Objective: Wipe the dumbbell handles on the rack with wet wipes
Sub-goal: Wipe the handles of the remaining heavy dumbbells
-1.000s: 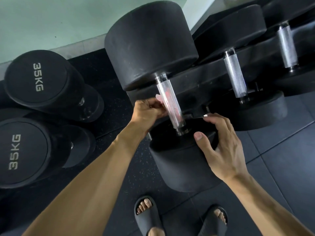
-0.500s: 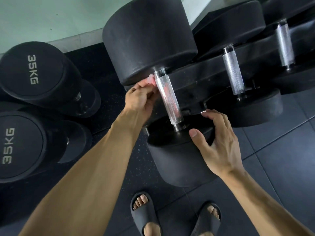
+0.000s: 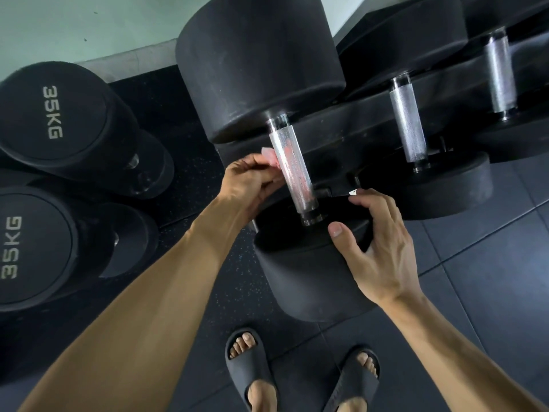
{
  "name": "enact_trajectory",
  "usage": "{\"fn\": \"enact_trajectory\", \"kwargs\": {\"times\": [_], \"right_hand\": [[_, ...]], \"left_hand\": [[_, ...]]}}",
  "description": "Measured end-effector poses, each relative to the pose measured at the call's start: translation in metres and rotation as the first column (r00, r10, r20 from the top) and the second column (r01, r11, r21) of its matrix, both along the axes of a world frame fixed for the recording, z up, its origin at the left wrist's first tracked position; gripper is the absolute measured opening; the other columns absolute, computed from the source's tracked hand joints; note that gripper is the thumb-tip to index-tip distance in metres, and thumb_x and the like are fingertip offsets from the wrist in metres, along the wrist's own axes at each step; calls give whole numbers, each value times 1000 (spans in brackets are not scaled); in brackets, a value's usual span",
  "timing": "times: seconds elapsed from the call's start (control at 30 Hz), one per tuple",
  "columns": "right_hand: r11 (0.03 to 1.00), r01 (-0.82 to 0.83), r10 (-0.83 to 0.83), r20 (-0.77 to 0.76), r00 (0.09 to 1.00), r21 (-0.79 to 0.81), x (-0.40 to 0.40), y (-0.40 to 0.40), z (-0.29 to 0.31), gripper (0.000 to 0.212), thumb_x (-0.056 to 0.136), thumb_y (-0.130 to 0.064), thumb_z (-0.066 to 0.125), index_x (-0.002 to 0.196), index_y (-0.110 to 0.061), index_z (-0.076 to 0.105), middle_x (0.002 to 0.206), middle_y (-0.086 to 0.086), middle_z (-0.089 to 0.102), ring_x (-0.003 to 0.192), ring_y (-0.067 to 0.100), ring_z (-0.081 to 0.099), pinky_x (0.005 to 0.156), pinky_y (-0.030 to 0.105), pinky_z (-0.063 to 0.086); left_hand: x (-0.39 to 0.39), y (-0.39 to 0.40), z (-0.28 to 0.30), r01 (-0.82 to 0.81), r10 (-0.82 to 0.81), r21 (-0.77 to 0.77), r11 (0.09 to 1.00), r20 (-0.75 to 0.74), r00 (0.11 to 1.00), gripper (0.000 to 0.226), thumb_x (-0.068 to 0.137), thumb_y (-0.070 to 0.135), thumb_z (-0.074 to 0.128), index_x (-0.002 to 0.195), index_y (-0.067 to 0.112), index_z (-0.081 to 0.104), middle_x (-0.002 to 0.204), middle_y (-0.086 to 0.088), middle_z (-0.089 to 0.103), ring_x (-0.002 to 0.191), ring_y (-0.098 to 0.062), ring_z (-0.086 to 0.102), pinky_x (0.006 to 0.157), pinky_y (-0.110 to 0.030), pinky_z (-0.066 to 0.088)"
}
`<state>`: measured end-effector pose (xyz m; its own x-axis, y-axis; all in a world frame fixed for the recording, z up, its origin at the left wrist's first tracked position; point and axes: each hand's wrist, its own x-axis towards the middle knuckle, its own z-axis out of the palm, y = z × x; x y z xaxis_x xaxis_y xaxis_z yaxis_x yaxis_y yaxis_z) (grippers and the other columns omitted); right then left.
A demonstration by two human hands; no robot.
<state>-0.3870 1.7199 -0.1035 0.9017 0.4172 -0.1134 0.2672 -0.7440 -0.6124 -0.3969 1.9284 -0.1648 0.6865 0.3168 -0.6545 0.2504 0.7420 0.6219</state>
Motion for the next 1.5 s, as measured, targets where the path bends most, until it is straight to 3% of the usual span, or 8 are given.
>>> {"fn": "enact_trajectory", "kwargs": {"times": [0.17,0.3,0.5,0.67,1.1,1.23,1.4,1.5], "right_hand": [[1000,3,-3,-2,1000,2,0,1,0,72,78,-70,45,125,-17,57,130,-16,47,129,14,46,88,25,37],[1000,-5,5,3,1000,19,0,0,0,69,79,-67,47,122,-14,58,131,-7,52,127,16,48,89,22,36],[1000,-1,1,-8,1000,11,0,0,0,69,79,-67,46,122,-14,58,133,-4,53,129,16,47,91,24,36],[1000,0,0,-3,1000,13,0,1,1,70,79,-68,45,122,-14,58,132,-6,52,130,16,46,91,25,35],[1000,2,-2,0,1000,21,1,-1,0,68,79,-68,46,119,-14,59,133,-4,53,129,15,46,88,11,31],[1000,5,-5,-8,1000,20,1,-1,-1,68,79,-68,46,118,-14,60,132,-3,54,129,16,46,88,22,35],[1000,3,-3,-2,1000,31,1,0,-1,67,81,-67,46,117,-12,60,131,-1,55,128,19,48,90,21,37],[999,12,-12,-2,1000,36,1,0,-2,66,81,-65,47,117,-12,60,131,-1,55,128,20,48,92,29,39]], "left_hand": [[17,8,11,-111,115,144,983,-24,993,38,81,-27,52,67,7,62,73,-3,72,72,-17,71,79,-36,61],[-11,-5,10,213,-170,276,937,-172,970,32,74,-21,68,67,10,68,72,-4,73,78,-22,71,87,-39,59],[6,-1,6,-70,77,82,994,-94,993,30,82,-25,57,70,3,60,65,-5,72,65,-16,71,71,-34,63],[-24,-15,3,382,-328,252,889,-230,916,24,74,-13,74,67,8,65,67,-4,72,72,-21,69,75,-31,61],[-11,-8,0,250,-212,198,948,-194,958,27,79,-19,66,69,6,62,65,-6,70,68,-17,70,73,-30,62],[-25,-16,0,464,-414,297,834,-218,884,21,78,-7,75,68,9,66,69,-7,71,67,-17,69,70,-29,61],[-32,-12,7,279,-278,5,960,-47,959,8,73,-9,69,74,-2,65,67,-11,71,60,-15,69,63,-20,57],[-35,-16,4,342,-327,127,931,-123,937,12,72,-8,75,72,2,69,70,-10,73,62,-16,70,63,-24,58]]}}
